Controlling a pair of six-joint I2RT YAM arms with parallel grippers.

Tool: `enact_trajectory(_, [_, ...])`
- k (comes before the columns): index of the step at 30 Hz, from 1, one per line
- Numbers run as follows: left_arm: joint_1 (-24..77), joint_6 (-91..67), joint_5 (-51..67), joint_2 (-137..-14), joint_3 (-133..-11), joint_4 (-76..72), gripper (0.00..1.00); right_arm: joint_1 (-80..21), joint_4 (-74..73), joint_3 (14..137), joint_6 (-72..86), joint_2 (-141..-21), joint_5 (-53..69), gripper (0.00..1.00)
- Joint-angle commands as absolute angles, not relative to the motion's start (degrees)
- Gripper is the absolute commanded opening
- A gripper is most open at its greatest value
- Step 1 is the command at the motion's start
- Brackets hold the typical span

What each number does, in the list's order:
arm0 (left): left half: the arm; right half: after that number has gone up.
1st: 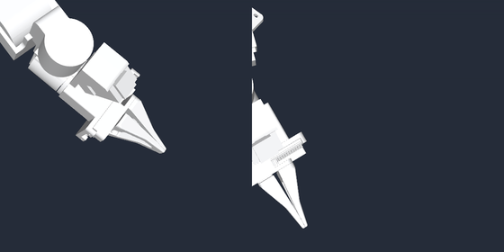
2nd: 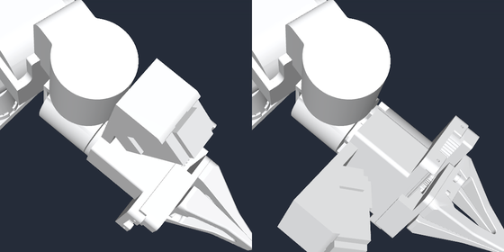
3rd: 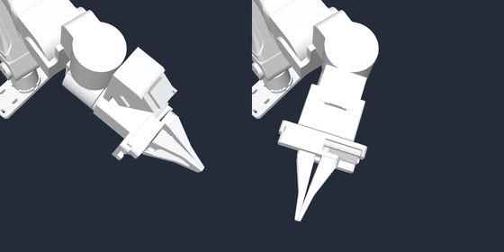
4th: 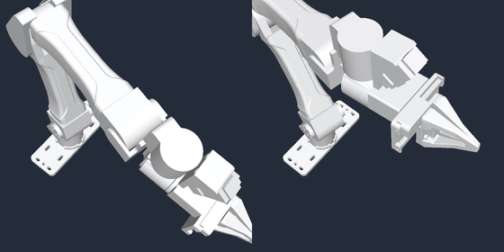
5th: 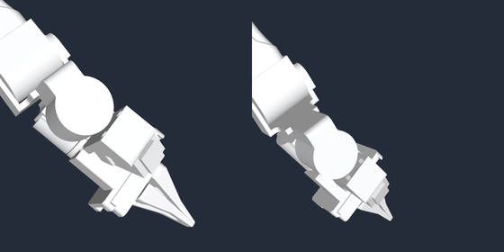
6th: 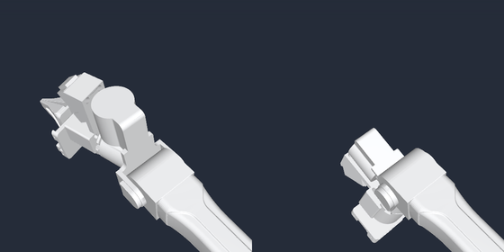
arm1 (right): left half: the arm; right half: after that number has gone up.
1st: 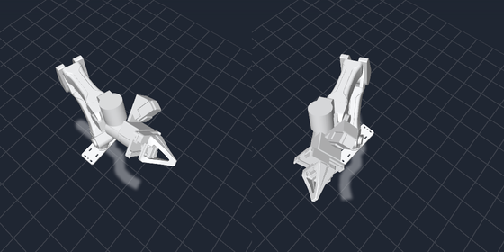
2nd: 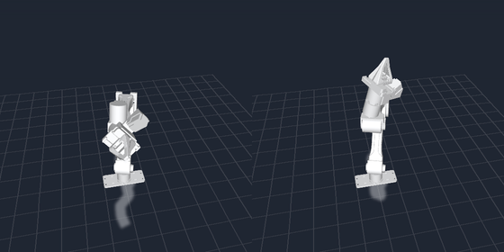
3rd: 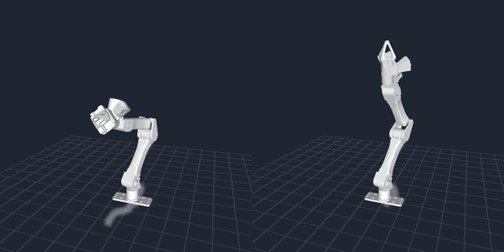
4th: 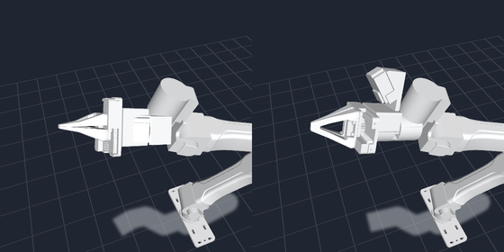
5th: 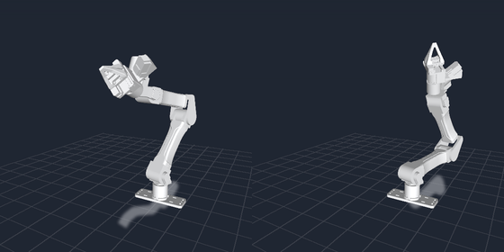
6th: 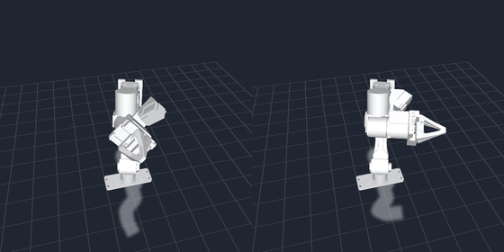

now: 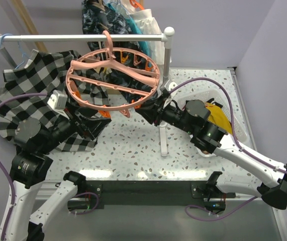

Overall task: Clip the socks to the hanger
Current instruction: Open the clamp at the hanger.

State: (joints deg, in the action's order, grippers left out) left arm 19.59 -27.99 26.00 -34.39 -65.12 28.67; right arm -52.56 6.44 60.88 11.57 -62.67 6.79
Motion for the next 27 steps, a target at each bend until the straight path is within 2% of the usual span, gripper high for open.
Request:
enact_trajectory(1, [19.60, -27.51, 26.19, -33.84, -68.03, 28.91, 0.86, -52.73, 7.92, 64.77, 10.64, -63.45, 5.36, 0.17])
enact_trajectory(6, [19.60, -24.00, 22.16, -31.82, -70.13, 36.20, 0.86, -52.73, 6.33, 66.00, 10.63, -64.86, 6.85, 0.00])
enact_trajectory(15, [19.34, -22.06, 14.33, -29.88, -73.12, 45.08, 0.86, -52.82, 4.84, 66.88, 11.34, -67.67, 9.75, 0.00])
enact_trajectory(22, [18.28, -26.00, 19.93, -29.18, -66.47, 41.94, 0.83, -55.02, 5.80, 66.97, 12.04, -71.89, 6.08, 0.00])
enact_trajectory(27, [17.93, -28.12, 23.72, -29.88, -65.30, 37.98, 0.75, -57.30, 4.66, 69.51, 12.04, -75.32, 4.31, 0.00])
